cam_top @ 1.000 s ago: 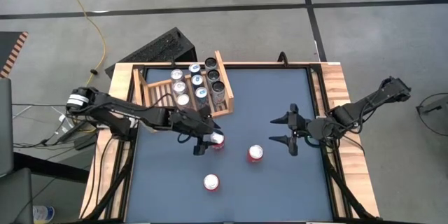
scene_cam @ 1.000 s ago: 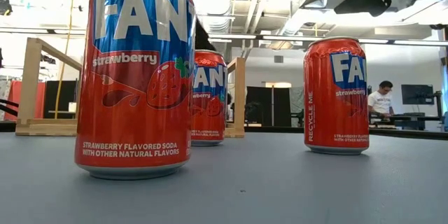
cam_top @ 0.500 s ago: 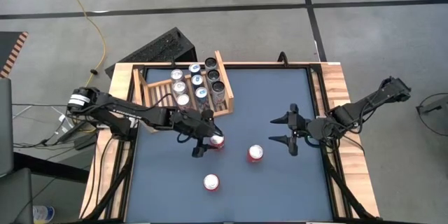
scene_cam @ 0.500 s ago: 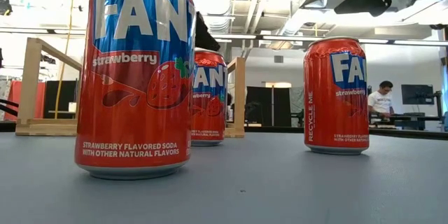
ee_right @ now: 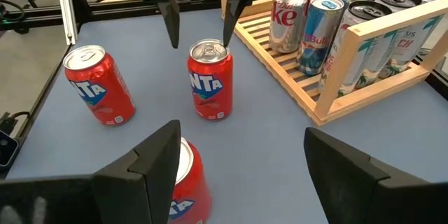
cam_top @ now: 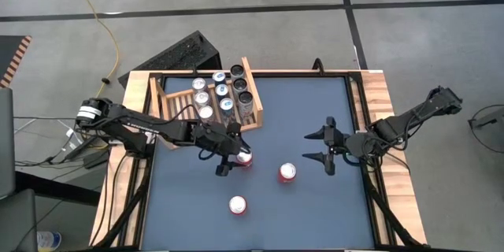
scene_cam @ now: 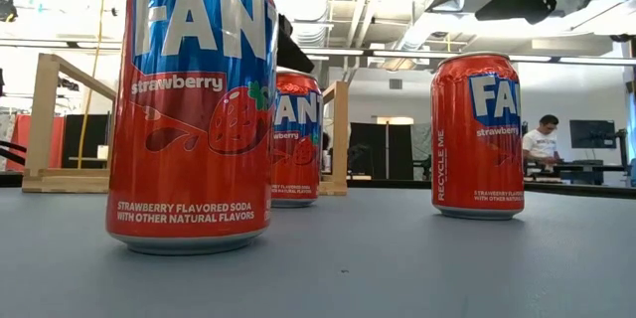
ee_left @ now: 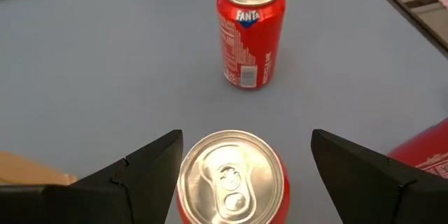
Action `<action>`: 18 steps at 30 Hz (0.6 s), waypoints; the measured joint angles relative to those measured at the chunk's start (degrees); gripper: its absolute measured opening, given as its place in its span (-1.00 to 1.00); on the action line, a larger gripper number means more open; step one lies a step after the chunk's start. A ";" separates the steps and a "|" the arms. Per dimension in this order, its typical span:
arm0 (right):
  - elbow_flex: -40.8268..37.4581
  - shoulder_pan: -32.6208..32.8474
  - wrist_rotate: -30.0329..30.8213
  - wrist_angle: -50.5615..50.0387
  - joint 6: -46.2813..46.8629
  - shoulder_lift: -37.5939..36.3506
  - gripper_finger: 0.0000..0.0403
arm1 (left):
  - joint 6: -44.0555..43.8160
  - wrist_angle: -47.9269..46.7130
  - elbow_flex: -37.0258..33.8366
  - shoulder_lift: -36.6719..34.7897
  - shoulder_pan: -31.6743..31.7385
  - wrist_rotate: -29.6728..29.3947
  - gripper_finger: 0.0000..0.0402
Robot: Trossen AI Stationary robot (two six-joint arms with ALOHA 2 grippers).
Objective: Place canned beverage on shelf
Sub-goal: Put the top left red soda can on the shelf
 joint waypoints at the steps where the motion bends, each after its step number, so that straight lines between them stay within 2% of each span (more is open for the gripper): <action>1: 0.00 0.00 -0.02 -0.07 0.22 0.00 0.37 | 0.02 -0.03 0.00 0.00 0.00 -0.05 0.51; 10: 0.00 0.00 -0.13 -0.11 0.61 0.00 0.37 | -3.44 0.04 0.00 0.00 0.00 -6.05 0.51; 15: 0.00 0.00 -0.15 -0.08 0.61 0.00 0.37 | -8.29 0.03 0.00 0.00 0.00 -6.04 0.51; 18: 0.00 0.00 -0.15 -0.08 0.60 0.00 0.37 | -10.00 -0.14 0.00 0.00 0.20 -2.88 0.51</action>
